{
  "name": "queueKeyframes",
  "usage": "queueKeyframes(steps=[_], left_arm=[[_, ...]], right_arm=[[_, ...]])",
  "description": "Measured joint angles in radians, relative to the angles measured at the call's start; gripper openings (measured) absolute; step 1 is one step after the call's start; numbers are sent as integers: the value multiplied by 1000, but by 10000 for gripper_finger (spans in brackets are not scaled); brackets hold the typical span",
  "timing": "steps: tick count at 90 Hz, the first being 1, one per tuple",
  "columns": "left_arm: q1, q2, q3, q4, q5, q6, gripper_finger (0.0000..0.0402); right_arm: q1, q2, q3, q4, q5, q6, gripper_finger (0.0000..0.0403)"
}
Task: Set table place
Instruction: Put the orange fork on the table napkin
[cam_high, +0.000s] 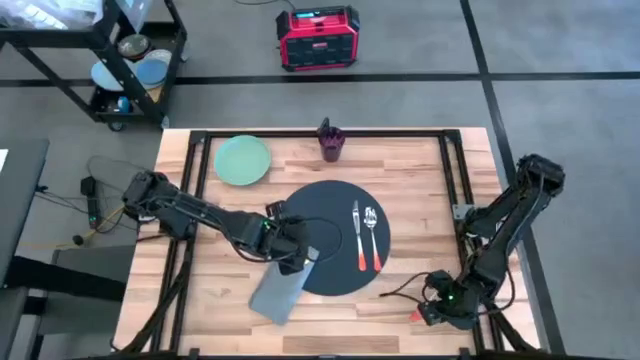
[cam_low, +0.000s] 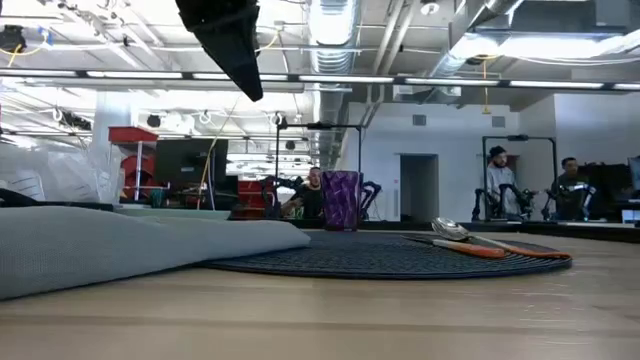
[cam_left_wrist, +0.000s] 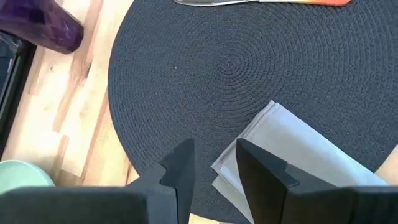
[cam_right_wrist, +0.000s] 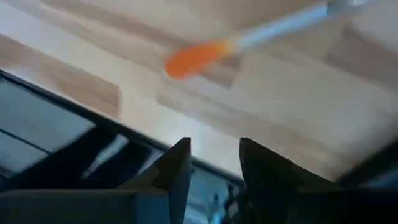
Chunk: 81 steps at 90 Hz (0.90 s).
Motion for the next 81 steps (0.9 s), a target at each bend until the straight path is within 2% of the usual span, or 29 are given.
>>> queueKeyframes(steps=[17,44,60,81], left_arm=[[-4,0,0,0,-1,40,102],[-9,0,1,1,0,52,102],[-13,0,2,-1,0,58,102],[-17,0,2,-19,0,85,102]], right_arm=[[-23,54,-2,-64,-31,10,121],[-140,114,-10,-80,-16,-17,123],[-140,130,-10,-73,-28,-19,123],[-108,130,-10,-118,-150,-8,122]])
